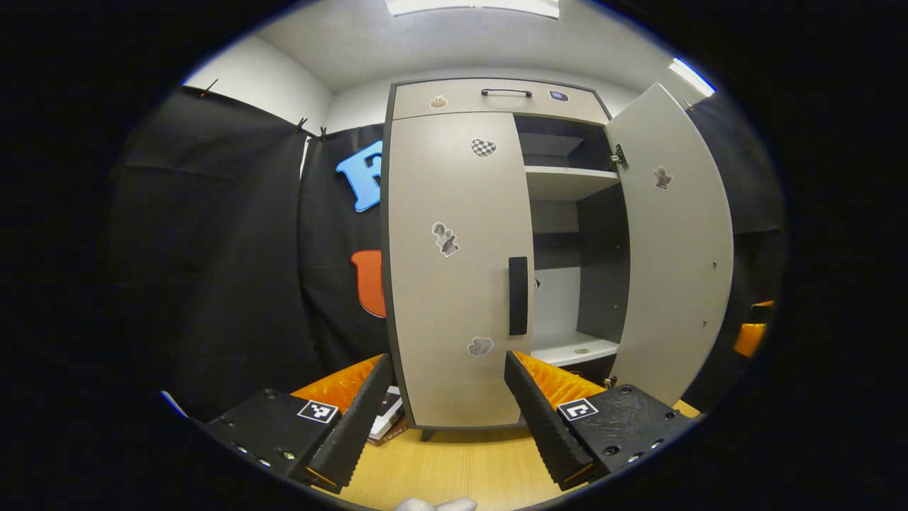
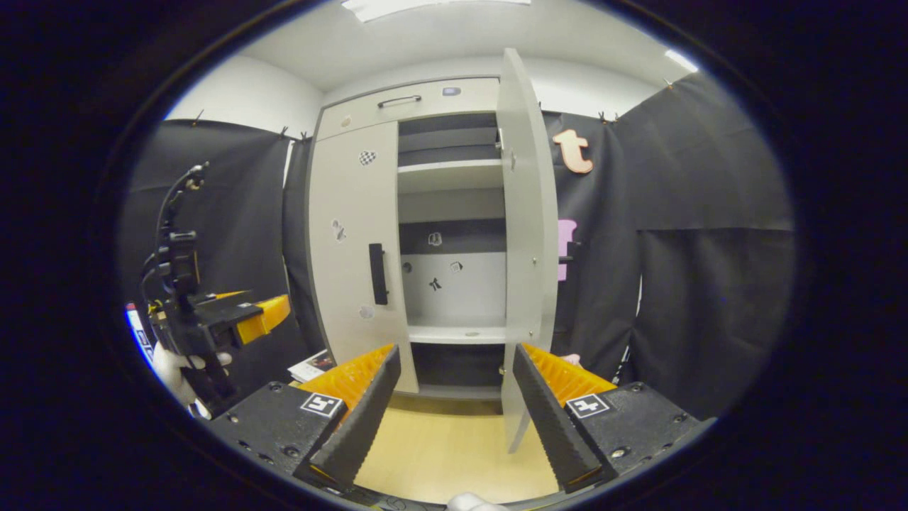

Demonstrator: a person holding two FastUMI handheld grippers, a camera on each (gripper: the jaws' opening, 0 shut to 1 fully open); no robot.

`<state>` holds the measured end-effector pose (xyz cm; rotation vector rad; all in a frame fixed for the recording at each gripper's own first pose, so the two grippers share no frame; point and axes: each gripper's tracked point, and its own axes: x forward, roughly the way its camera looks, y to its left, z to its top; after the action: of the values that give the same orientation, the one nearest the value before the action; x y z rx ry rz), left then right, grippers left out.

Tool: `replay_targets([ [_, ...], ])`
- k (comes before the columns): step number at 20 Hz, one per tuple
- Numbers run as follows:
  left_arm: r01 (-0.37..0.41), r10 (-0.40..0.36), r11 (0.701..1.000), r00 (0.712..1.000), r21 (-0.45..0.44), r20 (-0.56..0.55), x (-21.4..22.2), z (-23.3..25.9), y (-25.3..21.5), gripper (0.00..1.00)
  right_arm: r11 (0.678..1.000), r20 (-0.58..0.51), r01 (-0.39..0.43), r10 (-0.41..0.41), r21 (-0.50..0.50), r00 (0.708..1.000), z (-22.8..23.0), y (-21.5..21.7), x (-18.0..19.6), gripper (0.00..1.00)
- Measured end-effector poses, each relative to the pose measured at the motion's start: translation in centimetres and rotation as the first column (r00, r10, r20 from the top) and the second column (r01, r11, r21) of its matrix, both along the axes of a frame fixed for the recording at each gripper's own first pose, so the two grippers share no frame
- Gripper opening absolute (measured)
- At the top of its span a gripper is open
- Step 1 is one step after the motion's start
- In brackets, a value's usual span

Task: Open the right door of the double-door shoe cabinet with the right hand, and open the left door with the left hand.

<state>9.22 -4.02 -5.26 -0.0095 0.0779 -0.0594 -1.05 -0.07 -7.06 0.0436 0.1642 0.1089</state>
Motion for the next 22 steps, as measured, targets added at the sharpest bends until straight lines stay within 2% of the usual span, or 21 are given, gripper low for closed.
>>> replay_targets([
  [5, 0.056, -0.056, 0.998, 0.998, 0.007, 0.019, 6.1, 0.3, -4.0, 0.96, 1.0, -0.014, -0.005, 0.006, 0.027, 1.0, 0.2, -0.2, 1.0, 0.99],
  [10, 0.099, -0.1, 0.995, 0.995, 0.022, 0.024, 11.4, -0.1, -7.4, 0.96, 1.0, -0.012, 0.012, -0.012, 0.001, 1.0, 0.6, -0.7, 1.8, 0.99],
  [14, 0.122, -0.122, 0.993, 0.992, -0.006, 0.019, 15.2, -0.7, -9.5, 0.96, 1.0, -0.034, 0.019, -0.019, 0.002, 0.999, 0.3, -1.0, 2.2, 0.99],
  [18, 0.108, -0.108, 0.994, 0.994, 0.006, 0.018, 18.7, -1.1, -10.1, 0.96, 0.999, -0.042, 0.032, -0.032, -0.004, 0.999, 0.3, -1.4, 2.8, 0.99],
  [22, 0.105, -0.105, 0.994, 0.994, -0.035, -0.018, 20.4, -2.5, -10.6, 0.96, 0.999, -0.046, 0.04, -0.04, -0.008, 0.998, 0.2, -1.6, 3.2, 0.99],
])
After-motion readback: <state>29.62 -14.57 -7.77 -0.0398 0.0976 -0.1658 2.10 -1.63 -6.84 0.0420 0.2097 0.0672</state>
